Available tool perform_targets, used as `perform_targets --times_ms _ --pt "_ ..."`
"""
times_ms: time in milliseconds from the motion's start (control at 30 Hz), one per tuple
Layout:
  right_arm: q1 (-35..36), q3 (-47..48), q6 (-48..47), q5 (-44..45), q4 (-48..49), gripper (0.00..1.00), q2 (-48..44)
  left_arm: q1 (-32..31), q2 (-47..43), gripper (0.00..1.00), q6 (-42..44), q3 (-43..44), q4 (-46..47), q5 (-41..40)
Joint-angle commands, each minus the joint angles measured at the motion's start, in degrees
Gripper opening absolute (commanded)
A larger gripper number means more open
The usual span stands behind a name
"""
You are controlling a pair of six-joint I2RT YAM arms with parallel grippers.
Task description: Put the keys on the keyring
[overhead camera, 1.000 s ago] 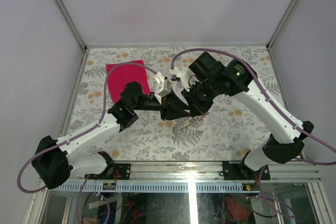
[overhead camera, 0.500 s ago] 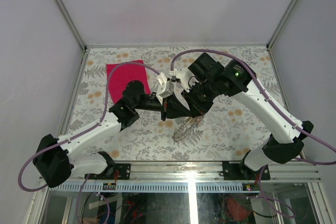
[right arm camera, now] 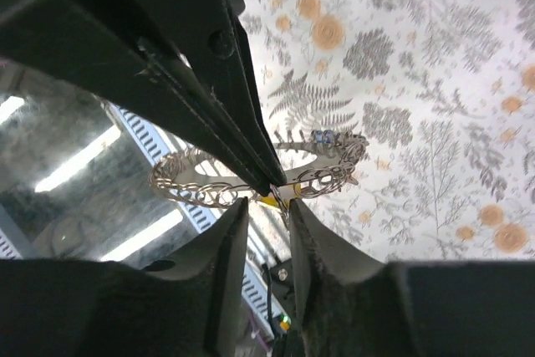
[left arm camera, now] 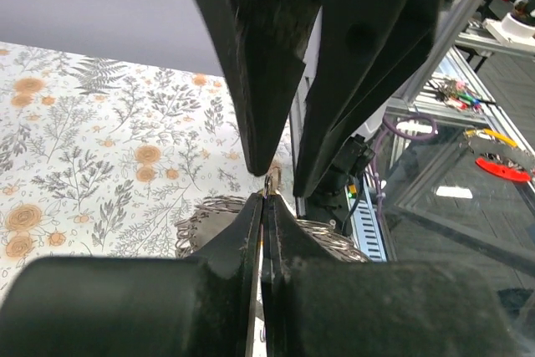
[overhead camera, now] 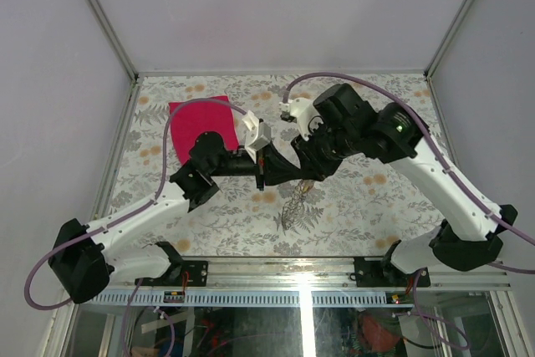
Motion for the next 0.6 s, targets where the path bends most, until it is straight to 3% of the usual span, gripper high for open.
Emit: perform_targets --times_ms 0,167,367,567 --pt "0.7 -1.0 3.3 2.7 8.7 0.36 -5.7 0.2 -2.0 0.00 -4.5 -1.7 9.1 -5.4" --pt "-1.3 -7.6 8.9 5.3 19.0 0.40 -12.1 2.5 -2.6 0.00 -10.1 -4.1 16.0 -5.7" --pt "-13.4 -20.9 16.3 -8.2 32.6 0.41 -20.6 5.6 -2.9 0.00 -15.8 -5.9 23.2 -5.3" --pt "-16.7 -34.4 23.0 -18.1 47.9 0.45 -25.8 7.1 -2.7 0.00 -19.2 -6.3 27.5 -5.2"
